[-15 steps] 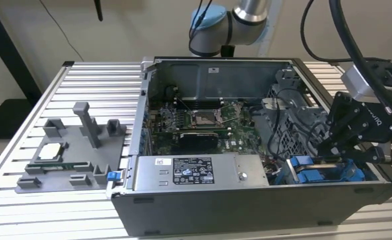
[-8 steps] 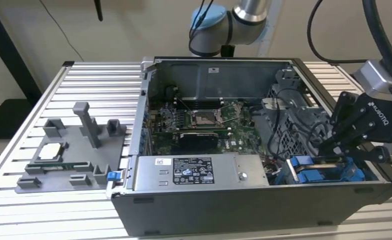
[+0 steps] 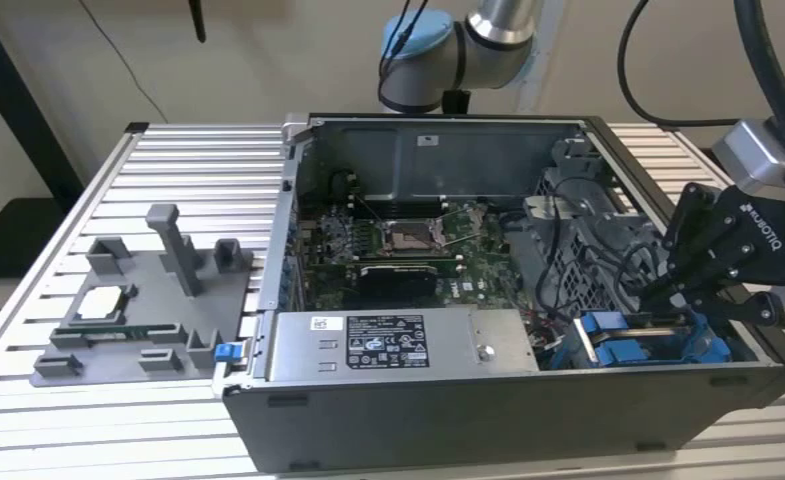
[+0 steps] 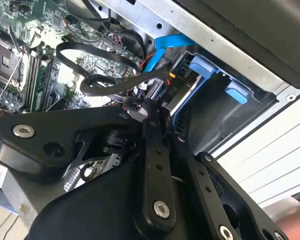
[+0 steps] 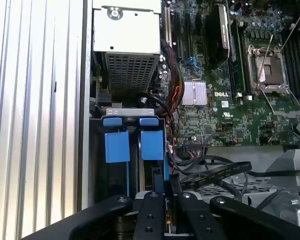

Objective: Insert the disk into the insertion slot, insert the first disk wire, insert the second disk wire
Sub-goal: 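Insert the second disk wire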

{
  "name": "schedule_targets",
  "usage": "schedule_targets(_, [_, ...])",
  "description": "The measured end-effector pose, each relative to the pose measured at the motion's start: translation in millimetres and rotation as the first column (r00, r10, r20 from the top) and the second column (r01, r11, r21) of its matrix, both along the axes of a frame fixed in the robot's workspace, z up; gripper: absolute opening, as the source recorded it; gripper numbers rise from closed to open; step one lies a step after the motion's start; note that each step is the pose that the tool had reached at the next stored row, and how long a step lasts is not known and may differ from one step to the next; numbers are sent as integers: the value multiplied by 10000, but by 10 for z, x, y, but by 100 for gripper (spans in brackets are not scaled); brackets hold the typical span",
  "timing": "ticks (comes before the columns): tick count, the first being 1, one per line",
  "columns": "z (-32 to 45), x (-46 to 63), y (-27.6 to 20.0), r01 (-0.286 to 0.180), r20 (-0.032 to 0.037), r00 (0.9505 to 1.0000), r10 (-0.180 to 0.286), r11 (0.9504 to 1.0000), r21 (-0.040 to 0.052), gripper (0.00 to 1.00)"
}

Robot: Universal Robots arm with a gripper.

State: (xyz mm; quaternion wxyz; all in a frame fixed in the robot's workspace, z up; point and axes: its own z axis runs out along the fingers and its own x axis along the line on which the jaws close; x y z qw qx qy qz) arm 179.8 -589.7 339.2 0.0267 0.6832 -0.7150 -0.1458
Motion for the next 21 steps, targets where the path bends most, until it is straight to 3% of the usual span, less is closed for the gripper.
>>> schedule_targets(6, [0, 12, 0, -1, -12, 10000, 1, 10000, 0, 0])
schedule_targets(15, [-5, 75, 0, 0, -102, 9999, 0, 10000, -1, 0])
schedule_targets(21, [-10, 49, 0, -1, -104, 9999, 1, 10000, 0, 0])
